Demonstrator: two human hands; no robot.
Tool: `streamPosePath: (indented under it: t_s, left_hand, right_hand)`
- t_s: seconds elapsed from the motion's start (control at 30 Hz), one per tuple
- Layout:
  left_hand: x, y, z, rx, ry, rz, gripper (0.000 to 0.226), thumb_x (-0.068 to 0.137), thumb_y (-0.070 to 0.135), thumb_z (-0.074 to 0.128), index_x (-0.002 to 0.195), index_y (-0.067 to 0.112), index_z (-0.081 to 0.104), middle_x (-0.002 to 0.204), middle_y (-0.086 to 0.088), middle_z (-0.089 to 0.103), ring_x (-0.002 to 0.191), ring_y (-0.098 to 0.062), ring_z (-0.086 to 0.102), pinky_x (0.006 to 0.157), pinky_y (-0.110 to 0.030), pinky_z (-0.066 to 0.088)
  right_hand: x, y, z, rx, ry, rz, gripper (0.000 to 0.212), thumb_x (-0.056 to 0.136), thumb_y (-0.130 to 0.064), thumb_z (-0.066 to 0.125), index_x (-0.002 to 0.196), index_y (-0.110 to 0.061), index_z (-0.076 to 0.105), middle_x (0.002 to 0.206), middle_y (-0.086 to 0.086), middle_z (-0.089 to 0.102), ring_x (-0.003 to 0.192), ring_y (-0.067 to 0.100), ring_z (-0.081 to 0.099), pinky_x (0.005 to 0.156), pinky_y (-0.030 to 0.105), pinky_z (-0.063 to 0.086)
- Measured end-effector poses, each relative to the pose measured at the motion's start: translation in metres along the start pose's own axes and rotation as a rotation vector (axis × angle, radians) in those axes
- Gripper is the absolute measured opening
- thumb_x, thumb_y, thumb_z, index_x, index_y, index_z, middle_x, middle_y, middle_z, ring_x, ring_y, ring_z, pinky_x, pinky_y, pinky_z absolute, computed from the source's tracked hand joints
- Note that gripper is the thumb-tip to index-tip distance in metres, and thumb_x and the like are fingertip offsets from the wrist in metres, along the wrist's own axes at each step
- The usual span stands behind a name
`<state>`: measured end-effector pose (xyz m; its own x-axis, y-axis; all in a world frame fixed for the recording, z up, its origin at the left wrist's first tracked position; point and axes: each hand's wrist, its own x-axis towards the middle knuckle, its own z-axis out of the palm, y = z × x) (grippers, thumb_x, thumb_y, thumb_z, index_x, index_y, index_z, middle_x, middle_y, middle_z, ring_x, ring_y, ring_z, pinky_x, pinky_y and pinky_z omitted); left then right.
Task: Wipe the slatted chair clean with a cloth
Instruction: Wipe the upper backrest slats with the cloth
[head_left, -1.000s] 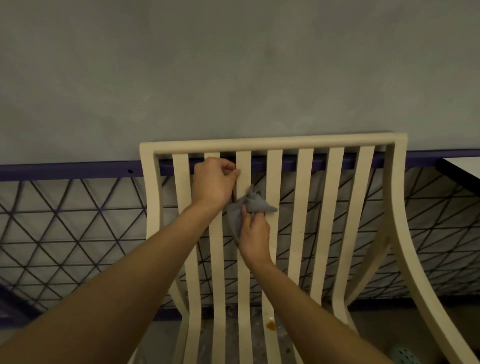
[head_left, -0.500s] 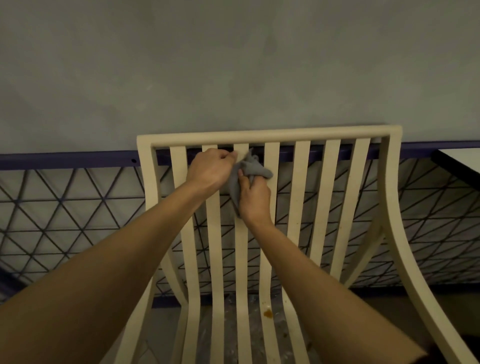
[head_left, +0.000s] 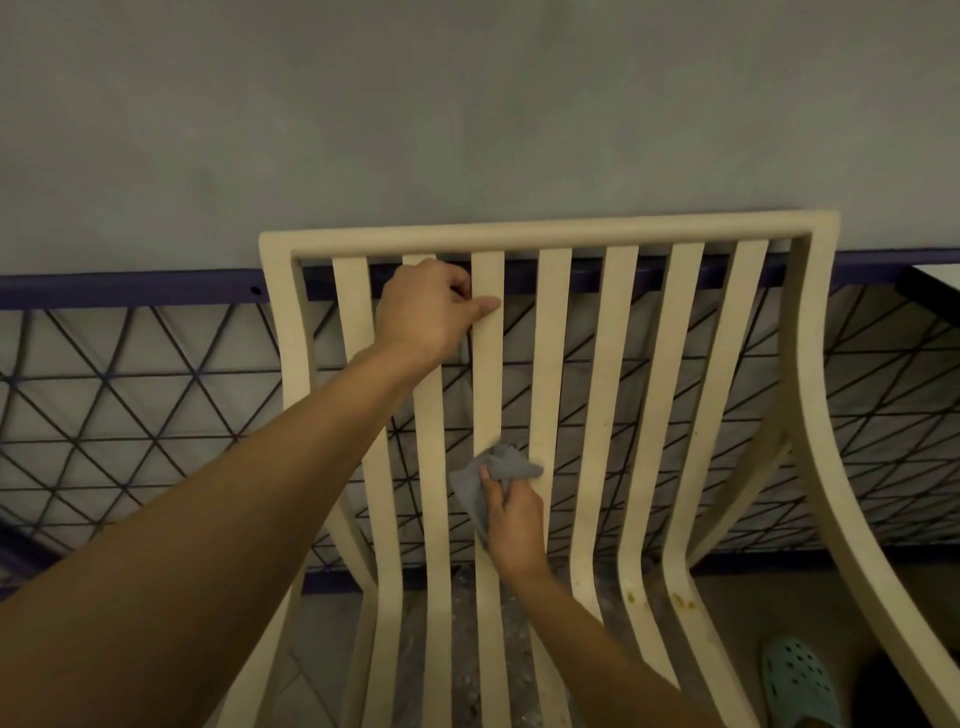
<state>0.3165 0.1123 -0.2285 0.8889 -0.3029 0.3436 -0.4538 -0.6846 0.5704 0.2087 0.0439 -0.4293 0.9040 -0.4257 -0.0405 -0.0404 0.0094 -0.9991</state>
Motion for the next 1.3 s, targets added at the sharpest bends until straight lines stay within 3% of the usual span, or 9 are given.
streamPosePath:
  t_s: [0.17, 0.37, 0.53, 0.67, 0.8, 0.93, 1.07, 1.17, 1.3]
  left_hand:
    - [0.001, 0.001, 0.001, -0.018, -0.005, -0.013, 0.027, 0.084, 0.043, 0.068, 0.082, 0.016, 0.072, 0.073, 0.002, 0.072, 0.073, -0.010, 0.067, 0.080, -0.035, 0.055]
    - [0.001, 0.002, -0.003, -0.023, -0.037, -0.012, 0.025, 0.083, 0.042, 0.069, 0.083, 0.017, 0.074, 0.072, 0.001, 0.072, 0.073, -0.013, 0.068, 0.077, -0.038, 0.056]
    - [0.003, 0.005, -0.008, 0.070, -0.025, 0.022, 0.017, 0.082, 0.027, 0.067, 0.073, 0.015, 0.073, 0.063, -0.006, 0.066, 0.066, -0.020, 0.064, 0.068, -0.042, 0.055]
    - [0.004, 0.001, -0.006, 0.064, -0.017, 0.027, 0.018, 0.084, 0.028, 0.067, 0.075, 0.014, 0.074, 0.067, -0.007, 0.068, 0.069, -0.019, 0.065, 0.070, -0.042, 0.056]
    - [0.003, -0.001, -0.004, 0.030, -0.016, 0.043, 0.027, 0.084, 0.041, 0.069, 0.083, 0.015, 0.076, 0.075, -0.004, 0.072, 0.073, -0.015, 0.067, 0.074, -0.040, 0.056]
    - [0.004, -0.001, -0.006, 0.022, -0.002, 0.039, 0.031, 0.082, 0.045, 0.069, 0.091, 0.016, 0.075, 0.081, -0.003, 0.073, 0.077, -0.014, 0.067, 0.079, -0.039, 0.056]
    - [0.001, -0.002, -0.003, 0.001, 0.022, 0.052, 0.031, 0.083, 0.044, 0.069, 0.096, 0.017, 0.074, 0.084, -0.001, 0.073, 0.079, -0.012, 0.067, 0.083, -0.037, 0.055]
    - [-0.002, -0.002, -0.003, 0.002, 0.045, 0.056, 0.030, 0.084, 0.044, 0.067, 0.098, 0.017, 0.074, 0.085, 0.000, 0.073, 0.080, -0.011, 0.068, 0.085, -0.037, 0.055]
    - [-0.006, -0.003, 0.003, 0.000, 0.086, 0.073, 0.029, 0.086, 0.043, 0.065, 0.099, 0.018, 0.073, 0.088, 0.001, 0.073, 0.081, -0.008, 0.068, 0.085, -0.034, 0.055]
  right_hand:
    - [0.002, -0.001, -0.004, 0.030, -0.098, -0.024, 0.010, 0.102, -0.012, 0.044, 0.096, -0.012, 0.053, 0.086, -0.001, 0.056, 0.079, -0.005, 0.057, 0.076, 0.010, 0.046]
    - [0.036, -0.089, 0.003, 0.031, -0.081, -0.286, 0.010, 0.101, -0.012, 0.046, 0.110, -0.016, 0.049, 0.103, 0.007, 0.059, 0.092, 0.007, 0.058, 0.080, 0.007, 0.047]
    - [0.062, -0.139, 0.008, 0.038, -0.069, -0.470, 0.030, 0.102, -0.009, 0.042, 0.127, -0.025, 0.043, 0.131, 0.011, 0.056, 0.121, 0.018, 0.055, 0.104, 0.028, 0.045]
    - [0.065, -0.126, 0.010, 0.065, -0.018, -0.455, 0.035, 0.103, -0.015, 0.041, 0.137, -0.016, 0.044, 0.130, 0.005, 0.057, 0.120, 0.012, 0.055, 0.103, 0.026, 0.046]
    - [0.061, -0.101, 0.016, 0.059, 0.064, -0.387, 0.020, 0.102, -0.017, 0.042, 0.120, -0.025, 0.047, 0.120, 0.008, 0.060, 0.113, 0.018, 0.058, 0.100, 0.034, 0.049]
    - [0.051, -0.071, 0.016, 0.033, 0.033, -0.351, 0.015, 0.102, -0.017, 0.043, 0.113, -0.023, 0.051, 0.111, 0.006, 0.060, 0.105, 0.016, 0.059, 0.090, 0.015, 0.049]
    - [0.043, -0.040, 0.015, 0.029, 0.042, -0.302, 0.013, 0.101, -0.018, 0.044, 0.109, -0.025, 0.052, 0.112, 0.009, 0.061, 0.106, 0.017, 0.059, 0.095, 0.027, 0.049]
    - [0.031, -0.017, 0.014, 0.028, 0.021, -0.217, 0.016, 0.101, -0.015, 0.044, 0.099, -0.030, 0.050, 0.105, 0.007, 0.061, 0.100, 0.014, 0.059, 0.095, 0.025, 0.048]
    - [0.015, 0.024, 0.005, -0.034, -0.018, -0.117, 0.015, 0.102, -0.016, 0.044, 0.103, -0.008, 0.057, 0.093, 0.004, 0.060, 0.082, -0.003, 0.057, 0.080, 0.009, 0.045]
